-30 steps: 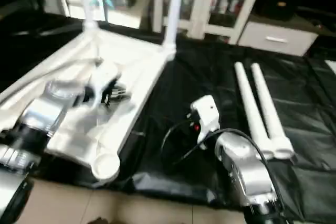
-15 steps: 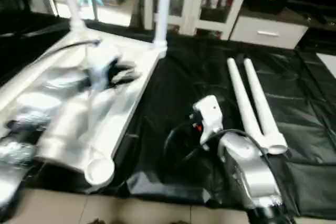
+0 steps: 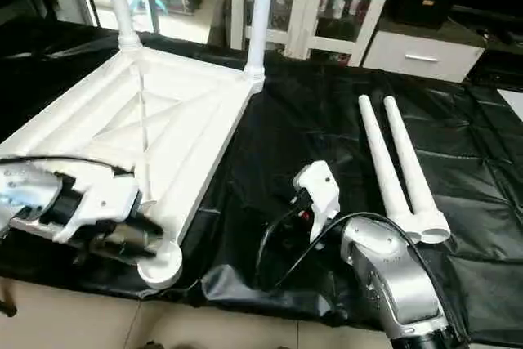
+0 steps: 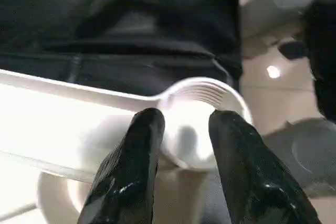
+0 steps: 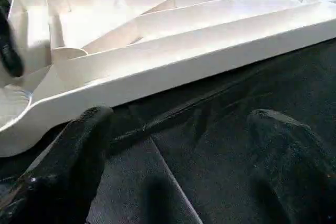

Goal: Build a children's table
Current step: Rotate table base

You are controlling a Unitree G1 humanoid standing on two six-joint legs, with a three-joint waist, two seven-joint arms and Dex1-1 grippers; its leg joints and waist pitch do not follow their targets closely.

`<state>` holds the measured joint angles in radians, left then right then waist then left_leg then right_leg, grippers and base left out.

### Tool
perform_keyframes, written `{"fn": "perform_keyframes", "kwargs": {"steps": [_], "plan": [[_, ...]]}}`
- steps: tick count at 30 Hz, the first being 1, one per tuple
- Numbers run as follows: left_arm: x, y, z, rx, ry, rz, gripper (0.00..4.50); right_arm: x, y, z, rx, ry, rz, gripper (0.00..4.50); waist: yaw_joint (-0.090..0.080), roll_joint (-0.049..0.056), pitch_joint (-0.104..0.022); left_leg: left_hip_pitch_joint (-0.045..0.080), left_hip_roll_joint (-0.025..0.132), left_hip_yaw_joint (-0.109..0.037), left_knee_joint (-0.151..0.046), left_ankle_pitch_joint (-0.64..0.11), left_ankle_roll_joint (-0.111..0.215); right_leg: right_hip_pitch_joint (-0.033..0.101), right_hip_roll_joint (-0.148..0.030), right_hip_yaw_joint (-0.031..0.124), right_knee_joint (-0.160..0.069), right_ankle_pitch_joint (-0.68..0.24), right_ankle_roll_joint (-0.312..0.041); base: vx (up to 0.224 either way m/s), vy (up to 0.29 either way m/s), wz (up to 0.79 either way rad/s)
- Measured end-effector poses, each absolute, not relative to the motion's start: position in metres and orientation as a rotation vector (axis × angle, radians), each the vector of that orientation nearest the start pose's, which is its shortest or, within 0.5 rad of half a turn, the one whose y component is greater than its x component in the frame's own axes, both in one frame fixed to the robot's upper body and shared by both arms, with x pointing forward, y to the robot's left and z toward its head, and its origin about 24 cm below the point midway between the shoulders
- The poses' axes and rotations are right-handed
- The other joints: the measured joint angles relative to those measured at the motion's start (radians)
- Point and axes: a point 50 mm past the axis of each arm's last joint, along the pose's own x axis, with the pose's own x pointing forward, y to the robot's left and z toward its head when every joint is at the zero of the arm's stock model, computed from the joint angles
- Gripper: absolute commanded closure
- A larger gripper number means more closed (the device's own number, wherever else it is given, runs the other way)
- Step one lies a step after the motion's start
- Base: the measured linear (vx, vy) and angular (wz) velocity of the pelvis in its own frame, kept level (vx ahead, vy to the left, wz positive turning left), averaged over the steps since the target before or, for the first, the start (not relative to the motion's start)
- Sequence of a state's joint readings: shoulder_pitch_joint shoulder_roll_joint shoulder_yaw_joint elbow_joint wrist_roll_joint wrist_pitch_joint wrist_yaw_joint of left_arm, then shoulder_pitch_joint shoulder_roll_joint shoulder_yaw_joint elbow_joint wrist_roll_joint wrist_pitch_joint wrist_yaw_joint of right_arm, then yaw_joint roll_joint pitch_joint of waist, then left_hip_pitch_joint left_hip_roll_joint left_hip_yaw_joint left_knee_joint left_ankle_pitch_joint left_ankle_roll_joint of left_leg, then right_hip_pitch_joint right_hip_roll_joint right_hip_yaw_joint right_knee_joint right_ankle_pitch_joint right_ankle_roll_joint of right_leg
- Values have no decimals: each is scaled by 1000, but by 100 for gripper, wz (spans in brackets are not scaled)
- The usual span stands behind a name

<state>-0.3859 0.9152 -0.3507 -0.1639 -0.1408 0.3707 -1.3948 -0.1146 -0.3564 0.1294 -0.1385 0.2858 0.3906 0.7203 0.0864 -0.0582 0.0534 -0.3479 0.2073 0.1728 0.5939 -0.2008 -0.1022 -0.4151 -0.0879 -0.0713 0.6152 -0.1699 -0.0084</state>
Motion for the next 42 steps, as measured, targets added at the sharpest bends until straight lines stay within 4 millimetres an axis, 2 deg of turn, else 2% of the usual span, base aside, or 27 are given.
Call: {"fn": "perform_keyframes", "kwargs": {"steps": [4,11,17,23,25,28,36,40,42], "plan": [[248,192,121,761,631,-1504,271,252,-139,66,-35,220,900,17,0,0,0,0,0,0,0,0,0,0,1,2,0,0,0,0,0,0],[244,193,110,816,687,-1475,271,251,-141,69,-49,217,906,17,0,0,0,0,0,0,0,0,0,0,2,2,0,0,0,0,0,0],[241,198,114,859,730,-1470,271,250,-142,67,-50,229,905,17,-3,-1,-1,1,0,0,0,0,0,0,2,3,0,1,-1,0,0,0],[244,194,112,882,702,-1454,271,250,-141,67,-51,230,906,17,-1,1,-2,2,-1,0,0,0,0,1,2,4,0,-1,1,0,0,0],[246,190,109,889,676,-1438,271,250,-140,67,-51,231,911,17,3,1,-2,8,-1,0,0,0,0,4,2,5,1,-1,2,0,0,0],[256,183,102,891,625,-1374,271,250,-139,67,-51,231,914,17,5,2,-2,14,-1,0,0,0,0,11,2,6,1,-2,3,0,0,0],[292,164,78,859,516,-1147,271,251,-140,67,-58,232,909,17,2,-1,-2,13,-1,-2,0,0,0,12,2,5,-3,-2,3,0,0,0],[308,164,79,891,465,-1024,271,251,-141,68,-62,230,906,17,0,-4,-3,7,-1,-3,0,0,0,12,3,4,-2,-2,3,0,0,0],[313,155,81,857,412,-1003,271,251,-142,68,-62,230,905,17,1,-4,-3,7,-1,-3,0,0,0,11,3,4,-2,-1,3,0,0,0]]}}
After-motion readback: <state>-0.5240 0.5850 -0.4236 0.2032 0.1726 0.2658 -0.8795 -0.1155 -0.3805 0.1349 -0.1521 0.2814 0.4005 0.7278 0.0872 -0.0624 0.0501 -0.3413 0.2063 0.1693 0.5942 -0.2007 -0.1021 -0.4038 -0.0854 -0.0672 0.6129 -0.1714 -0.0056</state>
